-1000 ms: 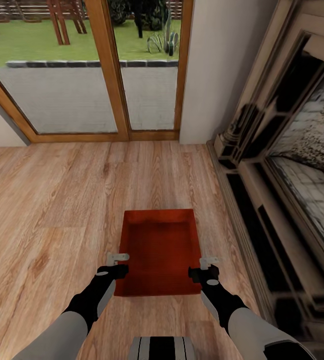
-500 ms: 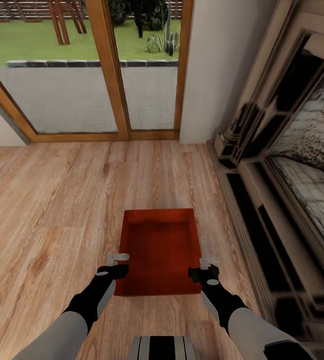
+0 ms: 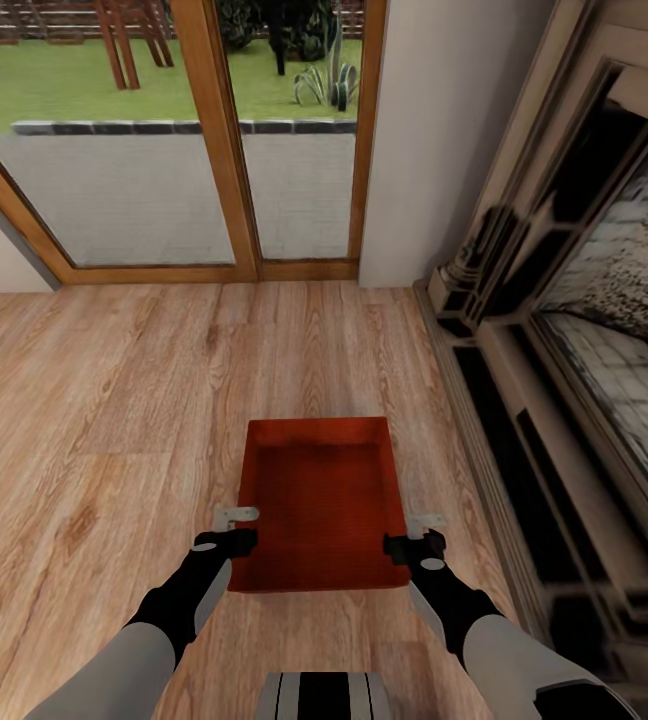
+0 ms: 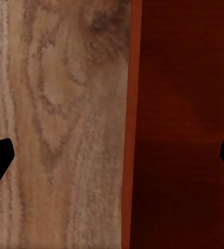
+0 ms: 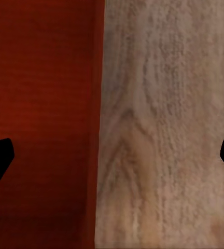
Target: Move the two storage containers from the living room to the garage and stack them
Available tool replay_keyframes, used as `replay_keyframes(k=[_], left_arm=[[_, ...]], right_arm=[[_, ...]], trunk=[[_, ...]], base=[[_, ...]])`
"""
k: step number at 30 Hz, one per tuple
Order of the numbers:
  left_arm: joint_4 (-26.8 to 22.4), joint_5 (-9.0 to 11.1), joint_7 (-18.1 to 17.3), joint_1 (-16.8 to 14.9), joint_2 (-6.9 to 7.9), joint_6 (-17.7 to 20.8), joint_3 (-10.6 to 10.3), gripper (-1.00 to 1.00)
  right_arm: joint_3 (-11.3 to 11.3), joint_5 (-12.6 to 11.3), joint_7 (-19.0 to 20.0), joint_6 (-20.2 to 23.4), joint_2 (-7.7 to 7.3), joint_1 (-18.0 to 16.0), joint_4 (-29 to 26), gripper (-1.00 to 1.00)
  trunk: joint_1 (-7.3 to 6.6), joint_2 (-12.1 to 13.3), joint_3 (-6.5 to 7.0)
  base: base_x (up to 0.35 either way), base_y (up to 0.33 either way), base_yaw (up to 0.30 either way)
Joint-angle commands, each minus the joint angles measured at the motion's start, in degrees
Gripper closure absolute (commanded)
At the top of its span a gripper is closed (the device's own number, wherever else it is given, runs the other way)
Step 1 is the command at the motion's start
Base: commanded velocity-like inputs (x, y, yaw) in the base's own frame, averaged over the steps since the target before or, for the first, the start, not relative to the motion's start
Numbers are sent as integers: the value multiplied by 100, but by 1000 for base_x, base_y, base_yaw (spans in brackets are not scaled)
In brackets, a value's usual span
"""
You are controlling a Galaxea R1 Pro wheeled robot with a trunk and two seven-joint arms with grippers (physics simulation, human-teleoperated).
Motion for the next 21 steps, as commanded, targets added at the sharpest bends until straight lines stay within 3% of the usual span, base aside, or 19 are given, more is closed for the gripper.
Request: replay_keyframes(k=[1, 19, 20, 21], left_arm=[[-9, 53, 47, -1, 5, 28, -36, -100], [3, 35, 48, -1, 5, 42, -47, -100], [20, 30, 48, -1, 5, 53, -51, -100], [53, 36, 47, -1, 5, 66, -60, 100]], right_arm=[[27, 28, -37, -2, -2, -4, 6, -100], [35, 16, -42, -6, 4, -3, 6, -100], [32, 14, -41, -5, 4, -4, 6, 100], [34, 19, -40, -6, 4, -2, 6, 100]], trunk=[[-1, -1, -3], [-1, -1, -3], [-1, -1, -3], [-1, -1, -3]], base=[[0, 0, 0], [0, 0, 0], [0, 0, 0], [0, 0, 0]])
